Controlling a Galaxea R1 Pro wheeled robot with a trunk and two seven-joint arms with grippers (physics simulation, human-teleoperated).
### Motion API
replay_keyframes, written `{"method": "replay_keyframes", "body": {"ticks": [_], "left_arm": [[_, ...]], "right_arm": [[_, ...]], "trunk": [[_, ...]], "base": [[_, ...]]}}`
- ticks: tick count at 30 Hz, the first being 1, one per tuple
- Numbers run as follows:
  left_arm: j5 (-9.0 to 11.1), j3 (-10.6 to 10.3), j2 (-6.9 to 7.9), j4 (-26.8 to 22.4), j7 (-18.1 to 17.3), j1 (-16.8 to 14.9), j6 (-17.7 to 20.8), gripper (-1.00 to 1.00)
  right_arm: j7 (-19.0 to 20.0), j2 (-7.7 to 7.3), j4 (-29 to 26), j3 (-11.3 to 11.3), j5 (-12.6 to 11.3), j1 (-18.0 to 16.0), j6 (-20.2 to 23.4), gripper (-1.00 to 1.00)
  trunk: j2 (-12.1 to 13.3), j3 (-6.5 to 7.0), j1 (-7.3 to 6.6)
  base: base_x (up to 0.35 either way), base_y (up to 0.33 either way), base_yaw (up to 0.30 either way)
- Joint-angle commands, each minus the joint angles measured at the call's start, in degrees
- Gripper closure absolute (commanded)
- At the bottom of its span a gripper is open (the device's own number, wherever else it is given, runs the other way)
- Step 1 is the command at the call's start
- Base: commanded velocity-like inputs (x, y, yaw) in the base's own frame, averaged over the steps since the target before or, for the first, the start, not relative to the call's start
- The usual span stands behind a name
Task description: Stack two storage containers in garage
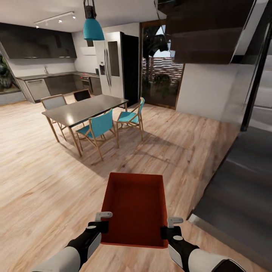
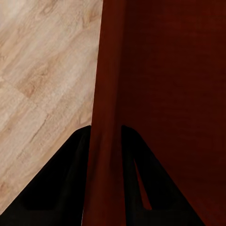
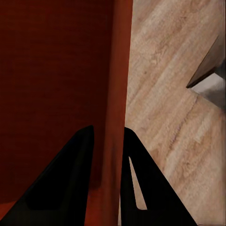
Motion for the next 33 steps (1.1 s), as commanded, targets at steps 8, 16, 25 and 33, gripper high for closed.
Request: {"method": "replay_keyframes", "body": {"ticks": [8,16,25,33], "left_arm": [[-0.7,0.5,0.07,-0.2,1.4,0.0,0.4,1.00],[-0.7,0.5,0.07,-0.2,1.4,0.0,0.4,1.00],[-0.7,0.5,0.07,-0.2,1.4,0.0,0.4,1.00],[-0.7,0.5,0.07,-0.2,1.4,0.0,0.4,1.00]], "right_arm": [[-2.2,-1.33,0.4,1.5,-1.0,-0.1,-0.4,1.00],[-2.2,-1.33,0.4,1.5,-1.0,-0.1,-0.4,1.00],[-2.2,-1.33,0.4,1.5,-1.0,0.0,-0.4,1.00],[-2.2,-1.33,0.4,1.5,-1.0,-0.1,-0.4,1.00]], "trunk": [[-0.1,-0.10,0.03],[-0.1,-0.10,0.03],[-0.1,-0.10,0.03],[-0.1,-0.10,0.03]], "base": [[0.000,0.000,-0.290],[0.000,0.000,-0.290],[0.000,0.000,-0.279],[0.000,0.000,-0.027]]}}
